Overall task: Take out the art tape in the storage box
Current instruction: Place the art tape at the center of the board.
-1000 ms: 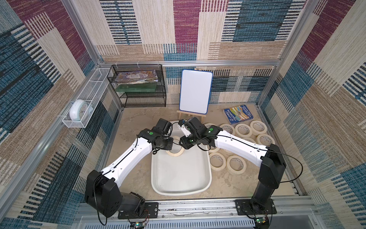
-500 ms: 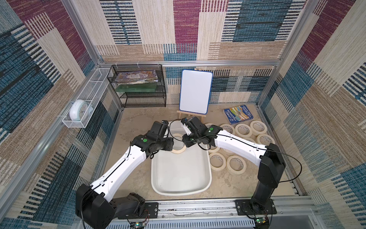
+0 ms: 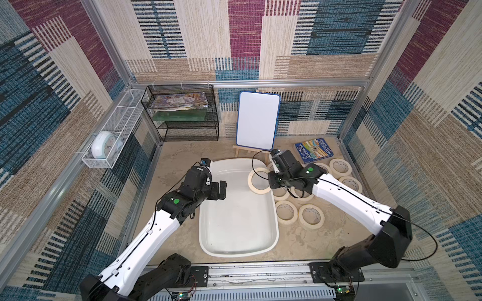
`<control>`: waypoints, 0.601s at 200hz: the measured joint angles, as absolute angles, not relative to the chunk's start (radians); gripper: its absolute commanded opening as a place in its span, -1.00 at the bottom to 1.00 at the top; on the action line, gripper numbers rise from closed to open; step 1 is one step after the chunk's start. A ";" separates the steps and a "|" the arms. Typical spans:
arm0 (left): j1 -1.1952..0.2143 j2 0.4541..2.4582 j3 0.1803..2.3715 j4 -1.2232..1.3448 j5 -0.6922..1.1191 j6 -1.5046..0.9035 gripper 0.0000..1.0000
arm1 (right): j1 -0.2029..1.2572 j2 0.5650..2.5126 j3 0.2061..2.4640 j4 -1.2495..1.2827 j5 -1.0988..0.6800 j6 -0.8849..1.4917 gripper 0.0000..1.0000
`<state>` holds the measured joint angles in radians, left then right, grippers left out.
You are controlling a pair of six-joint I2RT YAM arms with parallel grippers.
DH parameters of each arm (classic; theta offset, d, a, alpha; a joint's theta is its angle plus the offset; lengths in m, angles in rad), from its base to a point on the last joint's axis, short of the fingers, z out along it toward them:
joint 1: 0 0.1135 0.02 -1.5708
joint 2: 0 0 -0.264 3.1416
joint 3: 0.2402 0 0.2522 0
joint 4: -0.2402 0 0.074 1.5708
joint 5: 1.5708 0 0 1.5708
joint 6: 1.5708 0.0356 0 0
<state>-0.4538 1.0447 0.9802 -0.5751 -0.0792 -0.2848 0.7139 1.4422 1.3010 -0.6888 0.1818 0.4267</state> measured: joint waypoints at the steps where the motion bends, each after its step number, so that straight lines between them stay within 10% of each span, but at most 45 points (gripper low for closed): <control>1: -0.454 1.046 0.979 -0.574 -0.079 -0.285 0.99 | 0.709 1.431 1.292 -0.695 0.184 0.430 -1.00; 120: -0.423 1.253 0.962 -0.390 0.039 -0.258 0.99 | -0.062 1.026 0.908 -1.105 0.376 0.563 -1.00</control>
